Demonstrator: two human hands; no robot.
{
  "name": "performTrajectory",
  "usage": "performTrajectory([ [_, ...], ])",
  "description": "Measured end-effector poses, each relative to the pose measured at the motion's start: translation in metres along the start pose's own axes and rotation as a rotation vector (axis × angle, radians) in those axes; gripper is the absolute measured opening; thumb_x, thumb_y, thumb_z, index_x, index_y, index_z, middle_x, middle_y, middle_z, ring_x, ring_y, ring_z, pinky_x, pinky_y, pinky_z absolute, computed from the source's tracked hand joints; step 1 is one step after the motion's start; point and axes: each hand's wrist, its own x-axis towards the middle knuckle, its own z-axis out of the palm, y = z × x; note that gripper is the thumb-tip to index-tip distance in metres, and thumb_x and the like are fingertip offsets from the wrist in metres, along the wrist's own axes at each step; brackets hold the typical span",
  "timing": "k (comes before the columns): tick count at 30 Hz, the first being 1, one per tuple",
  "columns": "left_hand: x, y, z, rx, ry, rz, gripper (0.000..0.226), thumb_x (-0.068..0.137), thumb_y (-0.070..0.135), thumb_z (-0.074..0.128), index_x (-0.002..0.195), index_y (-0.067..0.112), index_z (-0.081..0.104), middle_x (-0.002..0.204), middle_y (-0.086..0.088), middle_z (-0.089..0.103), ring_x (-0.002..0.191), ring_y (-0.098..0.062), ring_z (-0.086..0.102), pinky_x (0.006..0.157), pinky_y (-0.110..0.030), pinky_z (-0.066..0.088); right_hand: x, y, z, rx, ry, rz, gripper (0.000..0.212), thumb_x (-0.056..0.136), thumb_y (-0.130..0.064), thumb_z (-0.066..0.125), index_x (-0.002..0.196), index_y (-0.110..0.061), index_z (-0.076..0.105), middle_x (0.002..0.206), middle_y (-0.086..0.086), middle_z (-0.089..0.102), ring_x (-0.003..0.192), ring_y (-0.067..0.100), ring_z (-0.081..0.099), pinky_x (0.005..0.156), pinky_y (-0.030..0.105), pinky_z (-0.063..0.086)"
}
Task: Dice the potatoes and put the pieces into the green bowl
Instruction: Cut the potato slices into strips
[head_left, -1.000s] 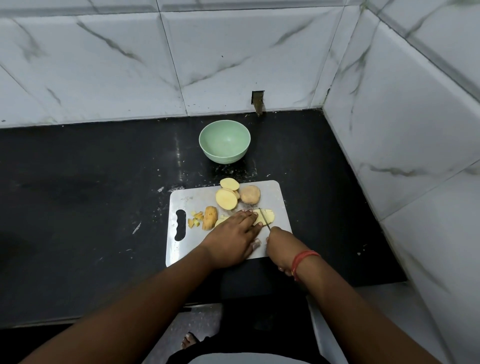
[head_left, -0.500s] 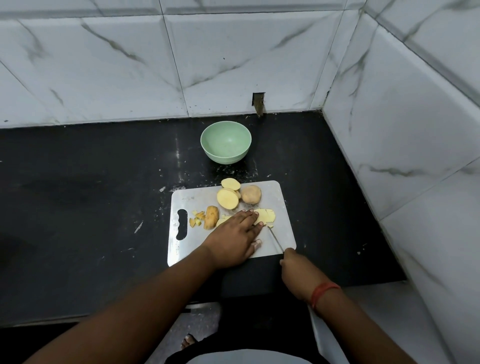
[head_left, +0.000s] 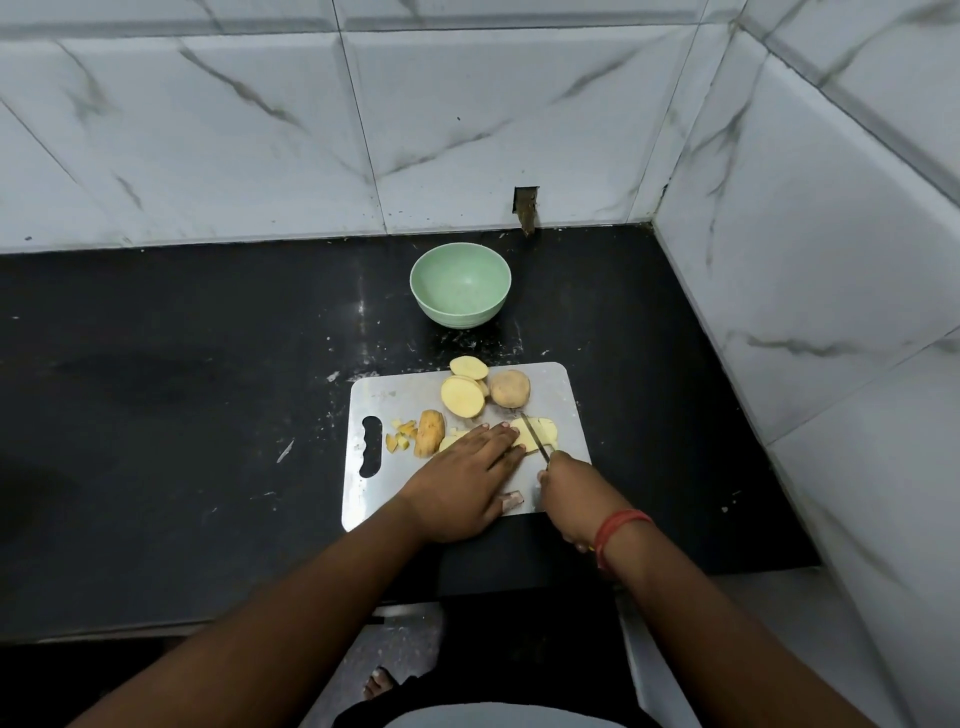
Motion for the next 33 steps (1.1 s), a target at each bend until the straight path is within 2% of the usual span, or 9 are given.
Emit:
performTrajectory([
  [6, 0.004, -0.002, -0.001, 0.0, -0.005, 0.018, 0.063, 0.102, 0.05, 0.039, 0.148, 0.008, 0.048, 0.153, -0.018, 0.044, 0.144, -0.033, 0.037, 0.122, -0.038, 0.017, 0.009, -0.003, 0.008, -0.027, -0.014, 0.027, 0.029, 0.096, -0.007, 0.049, 0.123, -0.005, 0.041, 0.087, 0.011, 0.059, 0.078, 0.03, 0.06, 0.055, 0.03, 0.045],
  [9, 0.006, -0.005, 0.0, 0.048, 0.011, 0.044, 0.062, 0.1, 0.049, 0.043, 0.144, 0.007, 0.053, 0.145, -0.017, 0.052, 0.137, -0.033, 0.045, 0.119, -0.04, 0.027, 0.011, -0.006, 0.011, -0.021, -0.007, -0.037, 0.016, 0.097, -0.011, 0.044, 0.113, -0.012, 0.044, 0.113, 0.02, 0.061, 0.101, 0.031, 0.062, 0.077, 0.033, 0.049],
  [11, 0.007, -0.006, 0.001, 0.054, 0.021, 0.057, 0.061, 0.099, 0.048, 0.045, 0.142, 0.007, 0.055, 0.141, -0.017, 0.054, 0.134, -0.033, 0.047, 0.117, -0.041, 0.032, 0.014, -0.009, 0.011, -0.023, -0.036, 0.001, 0.024, 0.098, -0.015, 0.044, 0.122, -0.017, 0.04, 0.124, 0.02, 0.058, 0.105, 0.032, 0.062, 0.067, 0.033, 0.047],
  [13, 0.008, -0.006, 0.002, 0.054, 0.024, 0.054, 0.061, 0.099, 0.049, 0.041, 0.141, 0.007, 0.056, 0.141, -0.017, 0.055, 0.134, -0.034, 0.048, 0.116, -0.043, 0.035, 0.015, -0.009, 0.013, -0.005, -0.063, 0.095, 0.041, 0.098, -0.015, 0.045, 0.138, -0.014, 0.032, 0.109, 0.017, 0.06, 0.078, 0.027, 0.06, 0.047, 0.031, 0.036],
  [16, 0.008, -0.005, 0.001, 0.059, 0.037, 0.043, 0.062, 0.1, 0.05, 0.038, 0.141, 0.007, 0.056, 0.141, -0.016, 0.055, 0.134, -0.034, 0.049, 0.116, -0.043, 0.035, 0.01, -0.006, 0.017, -0.05, -0.054, 0.082, 0.018, 0.096, -0.006, 0.047, 0.113, -0.007, 0.04, 0.073, 0.007, 0.047, 0.055, 0.017, 0.042, 0.042, 0.027, 0.028],
  [20, 0.007, -0.003, 0.003, 0.079, 0.068, 0.037, 0.059, 0.1, 0.05, 0.049, 0.141, 0.008, 0.057, 0.141, -0.015, 0.055, 0.133, -0.032, 0.049, 0.116, -0.04, 0.034, 0.003, 0.004, 0.024, 0.034, -0.021, 0.072, 0.011, 0.097, -0.009, 0.043, 0.108, -0.009, 0.044, 0.088, 0.009, 0.053, 0.076, 0.025, 0.059, 0.045, 0.027, 0.033],
  [25, 0.007, -0.001, 0.004, 0.072, 0.047, 0.014, 0.061, 0.101, 0.051, 0.045, 0.143, 0.008, 0.053, 0.145, -0.015, 0.052, 0.137, -0.032, 0.045, 0.115, -0.039, 0.036, -0.009, 0.019, 0.034, 0.02, -0.011, 0.039, 0.005, 0.098, -0.011, 0.039, 0.102, -0.01, 0.041, 0.087, 0.006, 0.052, 0.067, 0.016, 0.05, 0.052, 0.027, 0.034],
  [30, 0.006, -0.002, 0.009, 0.03, 0.007, -0.003, 0.064, 0.102, 0.051, 0.041, 0.148, 0.007, 0.048, 0.15, -0.016, 0.046, 0.142, -0.033, 0.038, 0.12, -0.043, 0.031, -0.026, 0.035, 0.039, 0.043, -0.063, 0.002, 0.02, 0.101, -0.014, 0.037, 0.117, -0.004, 0.046, 0.112, 0.016, 0.059, 0.101, 0.031, 0.06, 0.074, 0.03, 0.04],
  [33, 0.004, -0.003, 0.011, -0.003, 0.017, -0.009, 0.064, 0.102, 0.051, 0.041, 0.15, 0.009, 0.046, 0.154, -0.015, 0.042, 0.144, -0.031, 0.036, 0.122, -0.042, 0.029, -0.035, 0.036, 0.031, 0.098, -0.014, -0.012, 0.018, 0.104, -0.022, 0.036, 0.107, -0.008, 0.047, 0.1, 0.01, 0.06, 0.086, 0.023, 0.062, 0.066, 0.03, 0.045],
])
